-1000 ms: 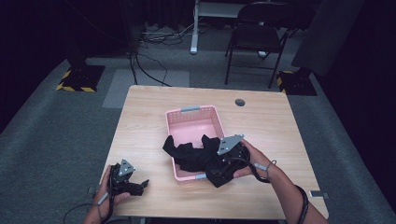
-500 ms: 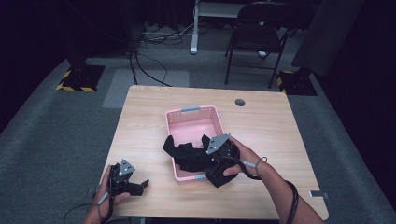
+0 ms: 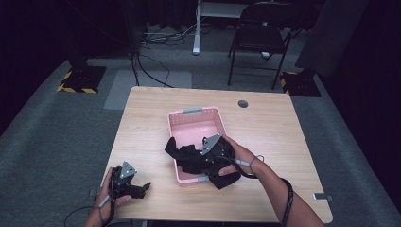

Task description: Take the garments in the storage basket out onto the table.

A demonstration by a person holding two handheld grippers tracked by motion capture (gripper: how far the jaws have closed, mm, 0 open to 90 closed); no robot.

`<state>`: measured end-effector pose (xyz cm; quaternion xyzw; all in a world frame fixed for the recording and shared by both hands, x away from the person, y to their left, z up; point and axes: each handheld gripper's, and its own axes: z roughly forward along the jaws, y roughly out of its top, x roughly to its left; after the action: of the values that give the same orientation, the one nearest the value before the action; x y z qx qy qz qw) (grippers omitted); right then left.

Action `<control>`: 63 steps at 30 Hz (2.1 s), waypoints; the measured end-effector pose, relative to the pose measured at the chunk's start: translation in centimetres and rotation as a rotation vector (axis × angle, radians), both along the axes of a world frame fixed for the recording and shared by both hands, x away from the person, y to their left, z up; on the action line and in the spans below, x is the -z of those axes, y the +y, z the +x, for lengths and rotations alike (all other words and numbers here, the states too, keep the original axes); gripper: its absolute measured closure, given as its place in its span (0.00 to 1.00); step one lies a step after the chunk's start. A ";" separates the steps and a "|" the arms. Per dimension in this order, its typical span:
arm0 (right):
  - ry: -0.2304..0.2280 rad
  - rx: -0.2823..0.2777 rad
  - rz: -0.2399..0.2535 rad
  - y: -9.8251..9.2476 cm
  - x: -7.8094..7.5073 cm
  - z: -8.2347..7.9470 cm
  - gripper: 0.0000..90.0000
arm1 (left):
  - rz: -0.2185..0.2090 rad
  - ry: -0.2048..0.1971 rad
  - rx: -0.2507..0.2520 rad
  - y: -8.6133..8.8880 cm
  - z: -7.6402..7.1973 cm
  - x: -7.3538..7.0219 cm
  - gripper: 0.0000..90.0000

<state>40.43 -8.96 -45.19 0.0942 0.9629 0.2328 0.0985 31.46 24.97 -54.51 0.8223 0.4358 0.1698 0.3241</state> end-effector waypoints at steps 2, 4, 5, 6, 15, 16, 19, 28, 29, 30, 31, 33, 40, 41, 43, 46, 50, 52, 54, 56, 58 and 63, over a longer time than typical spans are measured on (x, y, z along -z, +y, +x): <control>-0.004 -0.005 -0.020 0.3 0.1 0.1 0.05 | 0.000 -0.001 0.000 0.0 0.0 0.0 0.00; -0.009 -0.007 -0.038 0.6 0.3 0.2 0.04 | 0.000 0.000 0.000 0.0 0.0 0.0 0.00; -0.012 -0.007 -0.050 0.7 0.3 0.3 0.04 | 0.000 0.000 0.000 0.0 0.0 0.0 0.00; -0.017 -0.006 -0.060 0.9 0.4 0.4 0.04 | 0.000 0.000 0.000 0.0 0.0 0.0 0.00; -0.072 -0.009 -0.193 2.5 1.4 0.9 0.02 | 0.001 -0.002 0.001 0.0 0.0 0.0 0.00; -0.074 -0.008 -0.208 2.7 1.6 1.1 0.02 | 0.001 -0.002 0.000 0.0 0.0 0.0 0.00; -0.069 -0.012 -0.250 3.2 2.3 1.5 0.01 | 0.001 -0.002 0.001 0.0 0.0 0.0 0.00; 0.025 -0.021 -0.225 3.3 2.8 2.8 0.07 | 0.001 -0.002 0.002 0.0 0.0 0.0 0.00; 0.028 -0.020 -0.218 3.2 2.8 2.8 0.07 | 0.000 -0.003 0.002 0.0 0.0 0.0 0.00; 0.031 -0.019 -0.212 3.1 2.8 2.9 0.09 | 0.000 -0.003 0.003 0.0 0.0 0.0 0.00; 0.031 -0.019 -0.212 3.1 2.8 2.9 0.09 | 0.000 -0.003 0.003 0.0 0.0 0.0 0.00; 0.038 -0.017 -0.193 2.9 2.7 2.9 0.12 | 0.000 -0.003 0.003 0.0 0.0 0.0 0.00; 0.027 0.004 -0.137 2.3 2.4 2.6 0.19 | 0.000 -0.003 0.002 0.0 0.0 0.0 0.00; 0.026 0.007 -0.127 2.1 2.4 2.6 0.20 | 0.000 -0.003 0.003 0.0 0.0 0.0 0.00; 0.018 0.011 -0.114 1.9 2.2 2.5 0.21 | 0.000 -0.003 0.002 0.0 0.0 0.0 0.00; 0.008 0.015 -0.089 1.6 1.9 2.2 0.21 | 0.000 -0.003 0.003 0.0 0.0 0.0 0.00; -0.017 0.027 -0.056 1.2 1.5 1.9 0.22 | 0.000 -0.002 0.002 0.0 0.0 0.0 0.00; -0.015 0.028 -0.042 1.0 1.2 1.8 0.22 | 0.000 -0.003 0.003 0.0 0.0 0.0 0.00; -0.027 0.035 -0.028 0.9 0.9 1.7 0.22 | 0.000 -0.002 0.002 0.0 0.0 0.0 0.00; -0.035 0.035 -0.011 0.6 0.4 1.5 0.22 | 0.000 -0.003 0.003 0.0 0.0 0.0 0.00; -0.042 0.037 0.004 0.4 0.0 1.2 0.22 | 0.000 -0.002 0.002 0.0 0.0 0.0 0.00; -0.062 0.052 0.041 -0.5 -1.1 1.0 0.22 | -0.001 -0.004 0.003 0.0 0.0 0.0 0.00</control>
<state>41.38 -9.41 -44.04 0.1141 0.9516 0.2527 0.1326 31.46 24.96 -54.54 0.8224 0.4342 0.1707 0.3257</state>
